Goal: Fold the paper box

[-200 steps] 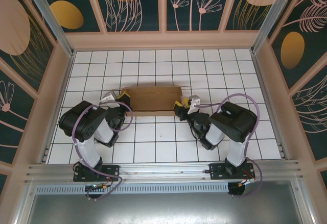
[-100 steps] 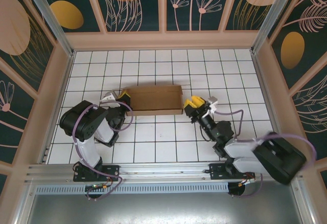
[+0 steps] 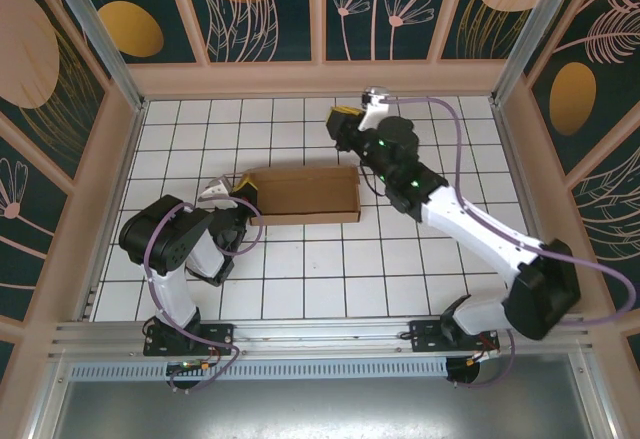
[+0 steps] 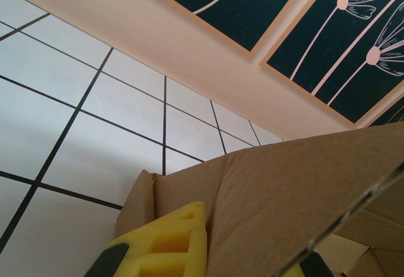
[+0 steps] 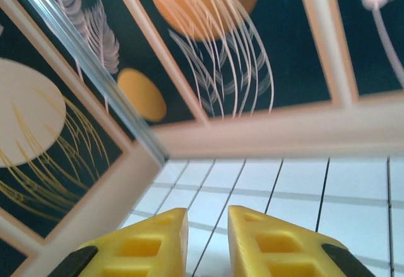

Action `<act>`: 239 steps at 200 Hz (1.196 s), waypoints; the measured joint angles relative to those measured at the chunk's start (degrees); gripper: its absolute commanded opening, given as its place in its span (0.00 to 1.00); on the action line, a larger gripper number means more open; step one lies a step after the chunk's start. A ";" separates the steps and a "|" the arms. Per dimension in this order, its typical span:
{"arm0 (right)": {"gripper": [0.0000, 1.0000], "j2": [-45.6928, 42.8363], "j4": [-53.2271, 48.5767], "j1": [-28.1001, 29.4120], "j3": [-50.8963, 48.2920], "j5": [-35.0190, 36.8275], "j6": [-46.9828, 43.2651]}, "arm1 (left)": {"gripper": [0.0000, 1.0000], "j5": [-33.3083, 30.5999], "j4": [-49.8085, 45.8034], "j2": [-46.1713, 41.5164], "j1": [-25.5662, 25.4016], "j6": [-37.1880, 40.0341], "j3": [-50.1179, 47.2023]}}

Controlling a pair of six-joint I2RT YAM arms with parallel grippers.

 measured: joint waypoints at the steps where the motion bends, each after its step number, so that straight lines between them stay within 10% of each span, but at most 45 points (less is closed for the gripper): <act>1: 0.24 0.31 -0.39 0.00 0.15 -0.11 0.13 | 0.08 0.00 0.00 0.00 0.00 0.00 0.02; 100: 0.24 8.94 -7.61 1.60 -5.92 -2.38 8.04 | 0.41 3.58 -14.23 -7.61 -0.31 -4.50 -1.33; 239: 0.34 9.05 -9.68 9.27 -5.01 8.59 -4.00 | 0.37 4.20 -35.60 -15.58 -0.33 -11.72 2.93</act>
